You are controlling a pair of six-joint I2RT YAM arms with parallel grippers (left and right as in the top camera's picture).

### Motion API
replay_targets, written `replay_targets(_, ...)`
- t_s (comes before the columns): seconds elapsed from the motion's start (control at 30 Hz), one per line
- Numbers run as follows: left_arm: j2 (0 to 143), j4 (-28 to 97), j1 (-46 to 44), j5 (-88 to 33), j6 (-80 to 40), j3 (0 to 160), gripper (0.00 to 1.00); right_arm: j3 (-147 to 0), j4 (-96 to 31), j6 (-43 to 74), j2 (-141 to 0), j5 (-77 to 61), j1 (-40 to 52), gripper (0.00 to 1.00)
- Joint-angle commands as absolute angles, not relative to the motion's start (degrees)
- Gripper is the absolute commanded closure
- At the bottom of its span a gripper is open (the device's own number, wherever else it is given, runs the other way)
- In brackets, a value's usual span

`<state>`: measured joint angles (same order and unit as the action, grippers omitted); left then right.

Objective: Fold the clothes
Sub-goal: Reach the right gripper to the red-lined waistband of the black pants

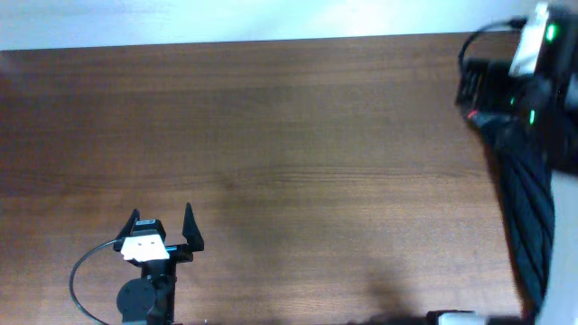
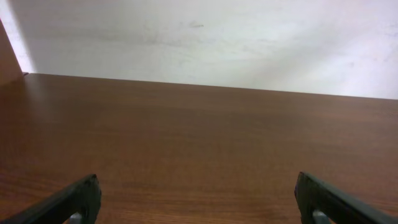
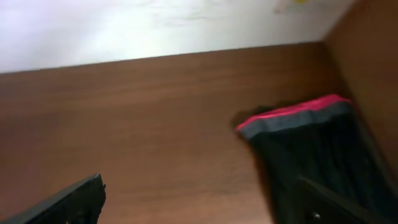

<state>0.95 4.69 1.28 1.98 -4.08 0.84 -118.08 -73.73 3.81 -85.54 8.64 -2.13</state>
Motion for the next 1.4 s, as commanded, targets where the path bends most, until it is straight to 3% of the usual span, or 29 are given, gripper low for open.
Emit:
replay_targets(0.0, 0.6, 4.6, 1.1, 2.4, -3.4, 0.5, 0.01, -123.2, -74.3, 3.2, -95.5, 11.0, -7.1, 0.01)
replay_targets(0.3, 0.6, 4.6, 1.1, 2.4, -3.4, 0.5, 0.01, -123.4, -67.6, 2.8, -114.5, 10.3, -12.5, 0.01)
replay_targets(0.37, 0.6, 4.6, 1.1, 2.4, -3.4, 0.5, 0.01, -123.4, -67.4, -3.6, -118.1, 8.8, -12.8, 0.00)
replay_targets(0.5, 0.6, 4.6, 1.1, 2.4, -3.4, 0.5, 0.01, -123.4, -65.9, -11.9, -124.8, 8.2, -12.8, 0.12)
replay_targets(0.6, 0.6, 4.6, 1.1, 2.4, -3.4, 0.5, 0.01, -123.4, -62.7, -14.9, -128.7, 9.2, -12.8, 0.13)
replay_targets(0.9, 0.6, 4.6, 1.1, 2.4, -3.4, 0.5, 0.01, -123.1, -59.5, -19.1, -132.6, 20.9, -12.8, 0.22)
replay_targets(1.07, 0.6, 4.6, 1.1, 2.4, -3.4, 0.5, 0.01, -122.9, -64.3, -17.8, -132.6, 25.8, -13.2, 0.30)
replay_targets(1.37, 0.6, 4.6, 1.1, 2.4, -3.4, 0.5, 0.01, -118.0, -61.9, -14.1, -132.6, 22.5, -15.5, 0.29)
